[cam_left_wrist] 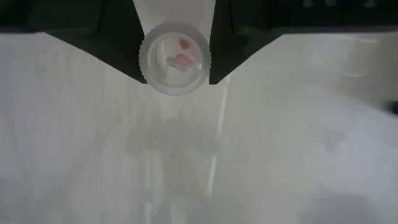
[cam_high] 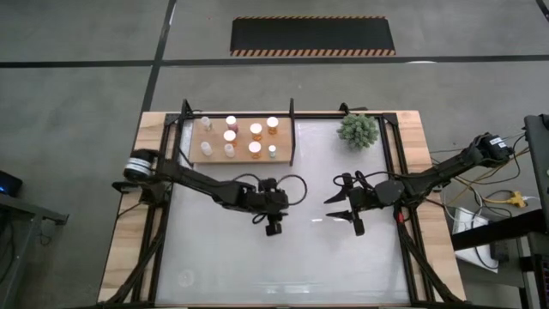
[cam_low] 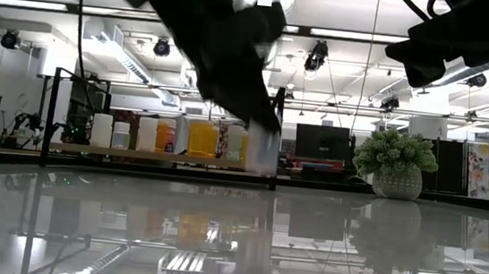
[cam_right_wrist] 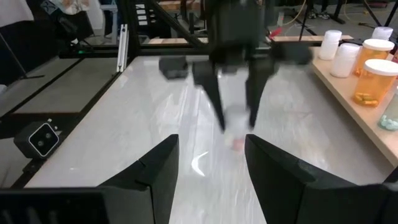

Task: Pick and place medicine bottles onto shelf by color
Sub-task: Put the transparent pill bottle on the shelf

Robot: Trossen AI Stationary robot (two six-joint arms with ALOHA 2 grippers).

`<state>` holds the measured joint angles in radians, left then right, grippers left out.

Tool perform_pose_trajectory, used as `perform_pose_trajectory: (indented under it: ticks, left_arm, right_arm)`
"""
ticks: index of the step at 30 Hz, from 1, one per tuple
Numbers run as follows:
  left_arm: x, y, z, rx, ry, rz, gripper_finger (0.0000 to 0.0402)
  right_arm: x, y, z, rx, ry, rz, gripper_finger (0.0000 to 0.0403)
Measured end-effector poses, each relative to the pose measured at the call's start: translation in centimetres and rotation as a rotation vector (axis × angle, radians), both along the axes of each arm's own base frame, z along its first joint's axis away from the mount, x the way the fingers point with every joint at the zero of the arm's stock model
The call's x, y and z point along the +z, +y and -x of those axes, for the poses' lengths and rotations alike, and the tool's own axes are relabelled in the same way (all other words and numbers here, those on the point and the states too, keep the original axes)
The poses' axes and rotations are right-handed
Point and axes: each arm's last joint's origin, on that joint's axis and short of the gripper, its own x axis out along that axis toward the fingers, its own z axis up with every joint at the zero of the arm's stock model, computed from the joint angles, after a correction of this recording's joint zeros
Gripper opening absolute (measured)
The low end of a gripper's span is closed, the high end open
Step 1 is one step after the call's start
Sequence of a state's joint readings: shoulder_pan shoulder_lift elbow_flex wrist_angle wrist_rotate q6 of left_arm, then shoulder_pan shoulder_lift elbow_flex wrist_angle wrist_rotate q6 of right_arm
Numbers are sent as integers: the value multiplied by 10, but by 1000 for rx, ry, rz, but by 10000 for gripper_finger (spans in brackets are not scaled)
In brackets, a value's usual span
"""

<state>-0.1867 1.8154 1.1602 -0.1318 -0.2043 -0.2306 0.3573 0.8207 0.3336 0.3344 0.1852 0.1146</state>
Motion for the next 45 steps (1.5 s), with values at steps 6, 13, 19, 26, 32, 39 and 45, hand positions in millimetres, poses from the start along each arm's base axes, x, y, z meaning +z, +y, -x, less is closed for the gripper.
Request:
perform_pose_trajectory:
  ticks: [6, 13, 19, 26, 32, 39, 45]
  left_arm:
    - [54, 15, 36, 130, -6, -123, 132]
    - [113, 49, 89, 363, -64, -242, 126]
    - [132, 81, 125, 599, -40, -307, 126]
    - [120, 117, 158, 1003, 91, -314, 125]
    - [93, 136, 165, 1138, 114, -286, 125]
    - [57, 153, 166, 1216, 60, -238, 125]
    - [35, 167, 171, 1272, 0, -227, 125]
  right_arm:
    - [1, 0, 0, 0, -12, -4, 173]
    - [2, 0, 0, 0, -16, -4, 173]
    - [2, 0, 0, 0, -17, -5, 173]
    - [2, 0, 0, 0, -17, -5, 173]
    - [1, 0, -1, 0, -15, -4, 173]
    - [1, 0, 0, 0, -14, -5, 173]
    - [1, 0, 0, 0, -14, -5, 173]
